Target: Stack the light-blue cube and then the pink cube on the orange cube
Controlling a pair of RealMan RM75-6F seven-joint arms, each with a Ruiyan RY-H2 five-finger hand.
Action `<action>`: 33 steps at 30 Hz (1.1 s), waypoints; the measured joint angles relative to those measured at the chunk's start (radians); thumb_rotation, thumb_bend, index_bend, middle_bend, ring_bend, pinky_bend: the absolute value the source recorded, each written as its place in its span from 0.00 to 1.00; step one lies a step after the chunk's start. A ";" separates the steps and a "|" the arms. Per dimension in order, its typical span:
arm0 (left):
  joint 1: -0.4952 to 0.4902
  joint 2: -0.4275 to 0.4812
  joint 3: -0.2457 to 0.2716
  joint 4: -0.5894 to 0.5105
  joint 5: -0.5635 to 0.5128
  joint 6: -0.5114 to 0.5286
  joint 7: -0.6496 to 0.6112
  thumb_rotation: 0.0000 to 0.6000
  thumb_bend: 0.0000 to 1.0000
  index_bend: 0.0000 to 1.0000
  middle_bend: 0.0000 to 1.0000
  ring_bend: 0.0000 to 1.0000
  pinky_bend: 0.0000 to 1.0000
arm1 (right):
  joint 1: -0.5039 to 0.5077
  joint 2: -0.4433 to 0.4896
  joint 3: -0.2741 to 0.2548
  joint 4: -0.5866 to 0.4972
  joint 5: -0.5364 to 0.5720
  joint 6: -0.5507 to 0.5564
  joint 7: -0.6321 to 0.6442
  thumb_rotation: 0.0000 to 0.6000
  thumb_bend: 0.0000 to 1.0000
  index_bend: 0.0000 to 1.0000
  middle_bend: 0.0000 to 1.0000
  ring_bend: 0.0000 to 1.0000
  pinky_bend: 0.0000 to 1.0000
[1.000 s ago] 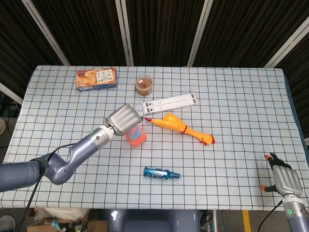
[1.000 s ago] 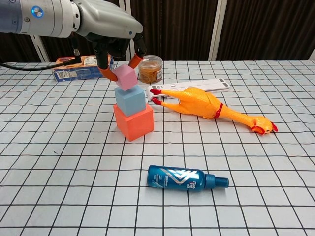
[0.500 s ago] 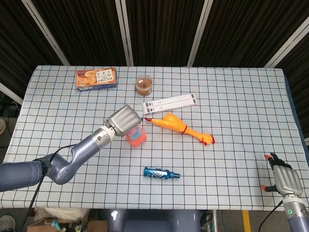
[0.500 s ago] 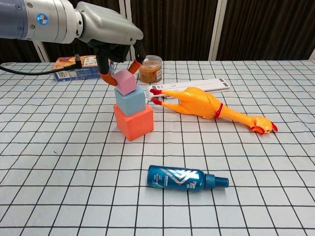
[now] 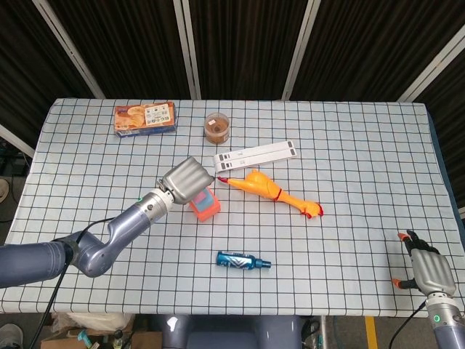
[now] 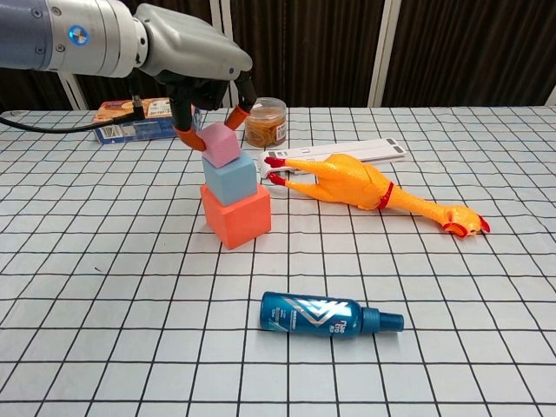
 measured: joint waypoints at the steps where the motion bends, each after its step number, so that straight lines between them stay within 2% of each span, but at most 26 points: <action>1: -0.001 0.000 0.001 0.000 -0.004 0.001 0.004 1.00 0.36 0.57 0.95 0.82 0.97 | 0.000 0.000 0.001 0.000 0.000 0.000 -0.001 1.00 0.10 0.15 0.08 0.16 0.22; 5: -0.005 0.002 0.002 -0.004 -0.015 0.007 0.012 1.00 0.33 0.56 0.95 0.82 0.96 | 0.001 0.001 0.000 -0.001 0.002 -0.002 -0.001 1.00 0.10 0.15 0.08 0.16 0.22; 33: -0.021 -0.012 0.001 -0.015 -0.041 0.030 0.026 1.00 0.33 0.58 0.95 0.82 0.96 | 0.004 0.003 0.002 -0.003 0.009 -0.006 -0.002 1.00 0.10 0.15 0.08 0.16 0.22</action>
